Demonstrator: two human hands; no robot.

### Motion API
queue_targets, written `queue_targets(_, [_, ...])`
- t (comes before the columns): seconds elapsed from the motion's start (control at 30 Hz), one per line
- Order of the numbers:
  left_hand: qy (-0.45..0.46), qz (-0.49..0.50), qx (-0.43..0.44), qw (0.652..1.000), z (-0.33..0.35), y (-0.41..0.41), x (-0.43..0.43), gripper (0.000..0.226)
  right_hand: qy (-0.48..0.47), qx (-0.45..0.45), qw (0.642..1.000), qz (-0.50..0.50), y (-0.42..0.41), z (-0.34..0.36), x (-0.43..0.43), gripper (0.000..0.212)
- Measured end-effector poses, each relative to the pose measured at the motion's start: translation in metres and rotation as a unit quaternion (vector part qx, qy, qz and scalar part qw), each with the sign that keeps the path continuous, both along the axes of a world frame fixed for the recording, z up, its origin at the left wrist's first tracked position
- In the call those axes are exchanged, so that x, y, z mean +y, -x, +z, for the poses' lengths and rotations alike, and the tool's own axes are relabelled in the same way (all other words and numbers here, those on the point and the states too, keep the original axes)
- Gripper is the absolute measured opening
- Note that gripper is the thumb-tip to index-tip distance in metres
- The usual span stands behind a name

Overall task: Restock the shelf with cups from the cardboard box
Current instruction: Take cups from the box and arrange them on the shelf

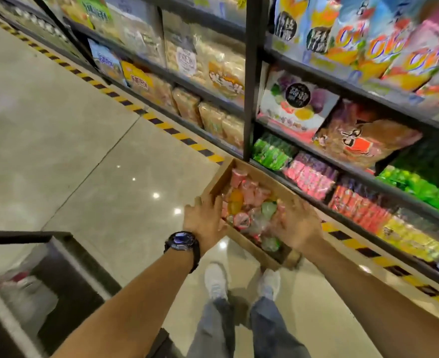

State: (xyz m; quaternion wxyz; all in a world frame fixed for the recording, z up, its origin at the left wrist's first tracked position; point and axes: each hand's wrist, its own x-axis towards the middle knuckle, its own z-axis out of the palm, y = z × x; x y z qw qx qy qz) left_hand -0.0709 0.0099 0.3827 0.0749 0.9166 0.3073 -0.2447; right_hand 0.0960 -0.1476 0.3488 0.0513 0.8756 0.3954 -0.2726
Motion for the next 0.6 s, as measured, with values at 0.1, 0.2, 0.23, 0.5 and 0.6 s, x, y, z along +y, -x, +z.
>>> queue_targets(0.1, [0.01, -0.031, 0.016, 0.999, -0.082, -0.008, 0.012, 0.064, 0.001, 0.005, 1.0, -0.027, -0.007, -0.077, 0.013, 0.076])
queue_targets(0.2, [0.005, -0.068, 0.033, 0.997, -0.175, -0.027, 0.026, 0.066, 0.014, 0.024, 0.999, -0.036, -0.021, -0.166, 0.025, 0.074])
queue_targets(0.23, [0.002, -0.079, 0.038, 0.996, -0.205, -0.036, 0.031, 0.068, 0.019, 0.024, 0.999, -0.033, -0.027, -0.196, 0.027, 0.073])
queue_targets(0.5, [-0.066, -0.134, -0.005, 0.989, -0.422, -0.102, 0.068, 0.08, -0.012, -0.02, 0.998, -0.053, -0.065, -0.409, 0.046, 0.073])
queue_targets(0.6, [-0.104, -0.15, -0.011, 0.983, -0.469, -0.121, 0.081, 0.09, -0.045, -0.056, 0.996, -0.053, -0.077, -0.463, 0.051, 0.071])
